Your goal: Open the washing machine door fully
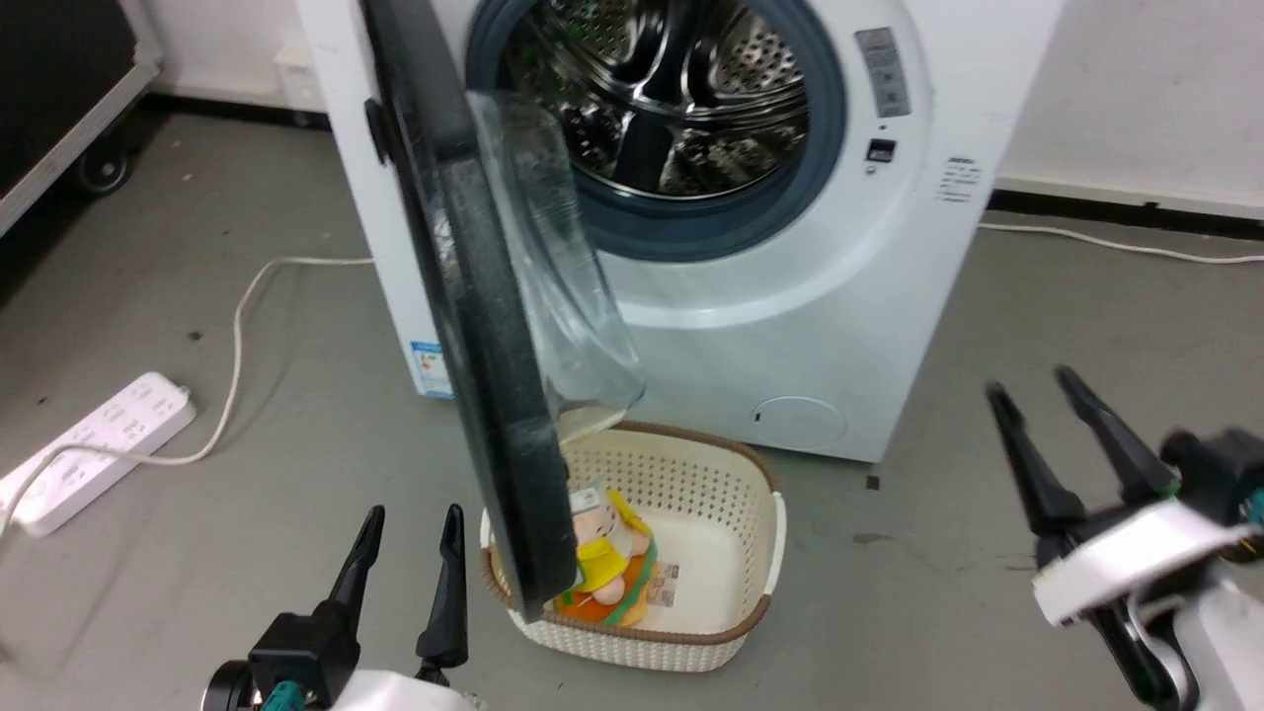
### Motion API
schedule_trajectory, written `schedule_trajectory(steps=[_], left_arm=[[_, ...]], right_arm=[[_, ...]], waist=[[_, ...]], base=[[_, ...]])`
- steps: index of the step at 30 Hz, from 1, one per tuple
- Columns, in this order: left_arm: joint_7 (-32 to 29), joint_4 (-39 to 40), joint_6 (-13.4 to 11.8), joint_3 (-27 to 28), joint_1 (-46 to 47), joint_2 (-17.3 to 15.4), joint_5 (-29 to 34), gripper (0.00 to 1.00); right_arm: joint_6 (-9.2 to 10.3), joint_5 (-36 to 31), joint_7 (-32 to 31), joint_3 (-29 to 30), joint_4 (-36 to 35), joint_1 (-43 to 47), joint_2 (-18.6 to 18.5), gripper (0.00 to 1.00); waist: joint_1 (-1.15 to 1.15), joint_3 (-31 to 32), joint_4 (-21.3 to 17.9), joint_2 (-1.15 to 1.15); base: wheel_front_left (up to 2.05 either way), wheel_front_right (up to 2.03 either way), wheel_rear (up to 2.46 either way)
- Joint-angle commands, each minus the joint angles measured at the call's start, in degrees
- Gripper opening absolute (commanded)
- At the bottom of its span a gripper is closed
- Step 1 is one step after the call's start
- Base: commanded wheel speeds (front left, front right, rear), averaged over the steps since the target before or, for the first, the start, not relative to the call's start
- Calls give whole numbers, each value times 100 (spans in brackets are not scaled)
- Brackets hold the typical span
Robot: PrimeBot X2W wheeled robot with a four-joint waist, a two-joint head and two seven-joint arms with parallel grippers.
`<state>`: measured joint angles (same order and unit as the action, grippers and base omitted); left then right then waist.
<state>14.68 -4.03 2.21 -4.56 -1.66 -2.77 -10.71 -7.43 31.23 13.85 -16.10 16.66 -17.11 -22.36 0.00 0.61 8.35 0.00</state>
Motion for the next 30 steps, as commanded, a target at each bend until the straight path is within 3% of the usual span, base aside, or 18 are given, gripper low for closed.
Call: schedule_trajectory(steps=[1, 6, 11, 17, 23, 24, 25, 30], left_arm=[[32, -17, 27, 32, -90, -10, -28, 100], [32, -15, 97, 172, -190, -10, -74, 100], [32, -42, 166, 292, -260, -10, -83, 100], [32, -124, 261, 388, -277, -10, -19, 100], [32, -201, 314, 394, -247, -10, 90, 100], [32, -206, 307, 407, -241, -10, 89, 45], [32, -204, 301, 417, -235, -10, 91, 0], [32, -210, 330, 391, -251, -10, 132, 0]], right_arm=[[-6, -231, 49, 173, -14, 167, 97, 100], [-6, -1899, 110, 1400, -615, 1183, 973, 100], [-6, -2897, 113, 1917, -1242, 2098, 1720, 100], [-6, -3169, 114, 2019, -1331, 2578, 1935, 100], [-6, -3012, 114, 1861, -1358, 2578, 1946, 100], [-6, -2998, 114, 1850, -1367, 2568, 1946, 100], [-6, -2988, 114, 1841, -1373, 2560, 1947, 100], [-6, -2953, 115, 1818, -1388, 2523, 1947, 100]], waist=[[0, 75, -101, 0], [0, 134, -237, 0], [0, 164, -328, 0], [0, 161, -415, 0], [0, 129, -462, 0], [0, 124, -463, 0], [0, 122, -463, 0], [0, 137, -462, 0]], base=[[0, 0, 0], [0, 0, 0], [0, 0, 0], [0, 0, 0], [0, 0, 0], [0, 0, 0], [0, 0, 0], [0, 0, 0]])
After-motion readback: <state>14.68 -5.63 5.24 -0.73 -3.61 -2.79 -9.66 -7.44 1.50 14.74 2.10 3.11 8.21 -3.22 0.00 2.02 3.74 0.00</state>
